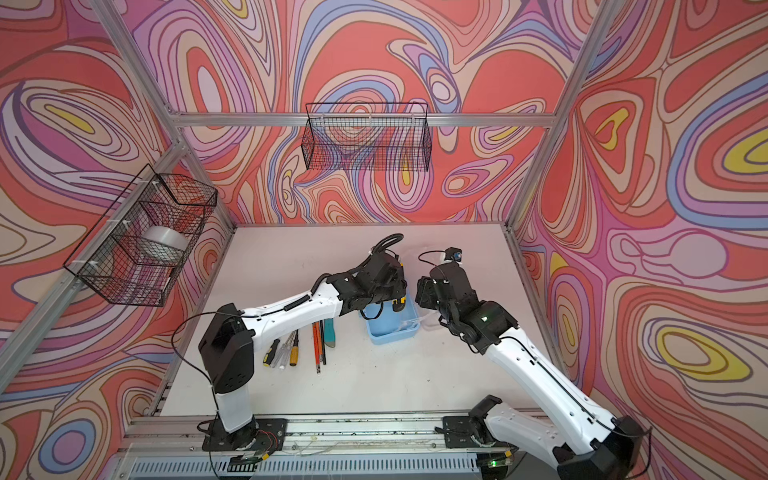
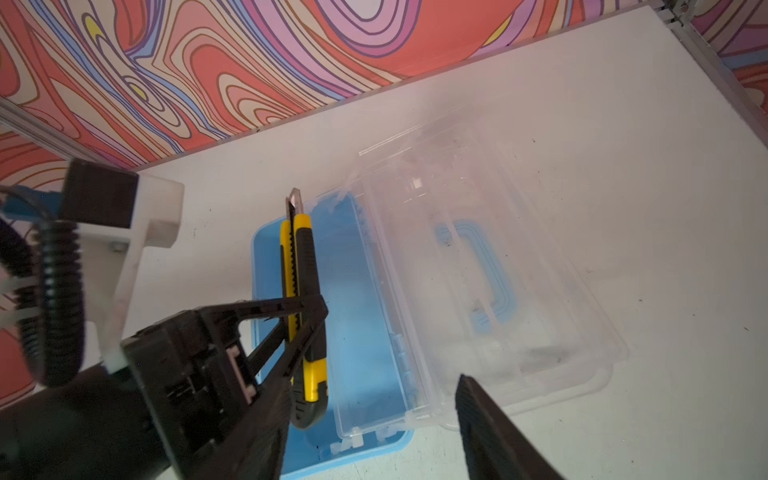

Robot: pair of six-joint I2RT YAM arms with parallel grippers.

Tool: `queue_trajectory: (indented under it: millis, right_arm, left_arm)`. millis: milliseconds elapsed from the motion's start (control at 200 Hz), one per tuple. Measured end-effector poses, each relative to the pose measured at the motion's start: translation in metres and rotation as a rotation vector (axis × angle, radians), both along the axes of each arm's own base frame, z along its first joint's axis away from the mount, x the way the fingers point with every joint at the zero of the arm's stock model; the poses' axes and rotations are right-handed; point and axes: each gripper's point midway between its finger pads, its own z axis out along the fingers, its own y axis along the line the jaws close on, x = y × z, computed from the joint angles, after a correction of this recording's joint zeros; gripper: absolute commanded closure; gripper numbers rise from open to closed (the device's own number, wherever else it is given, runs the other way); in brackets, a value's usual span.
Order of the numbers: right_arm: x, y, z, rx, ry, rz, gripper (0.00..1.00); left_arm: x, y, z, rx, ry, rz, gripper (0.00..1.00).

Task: Pack the tool kit
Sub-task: 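Carry the utility knife with the left gripper over the box's clear lid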

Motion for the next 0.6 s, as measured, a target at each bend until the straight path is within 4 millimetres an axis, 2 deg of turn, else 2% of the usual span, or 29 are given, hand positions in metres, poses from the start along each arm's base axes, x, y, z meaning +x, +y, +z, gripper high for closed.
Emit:
queue_trajectory:
  millis: [210,386,596]
  right_arm:
    - [-0.004,-0.004,-0.01,-0.031,0.019,0.004,0.33]
    - [-0.003,-0.007,-0.01,-0.047,0.016,0.005,0.33]
    - [-0.002,-0.008,-0.01,-0.051,0.015,0.005,0.33]
  left_arm:
    - [0.012,-0.013,-0.014,-0.039,0.026,0.056,0.66]
    - [0.024,-0.026,-0.012,-0.065,0.019,0.077,0.66]
    - [0.029,-0.032,-0.027,-0.072,0.044,0.09,0.64]
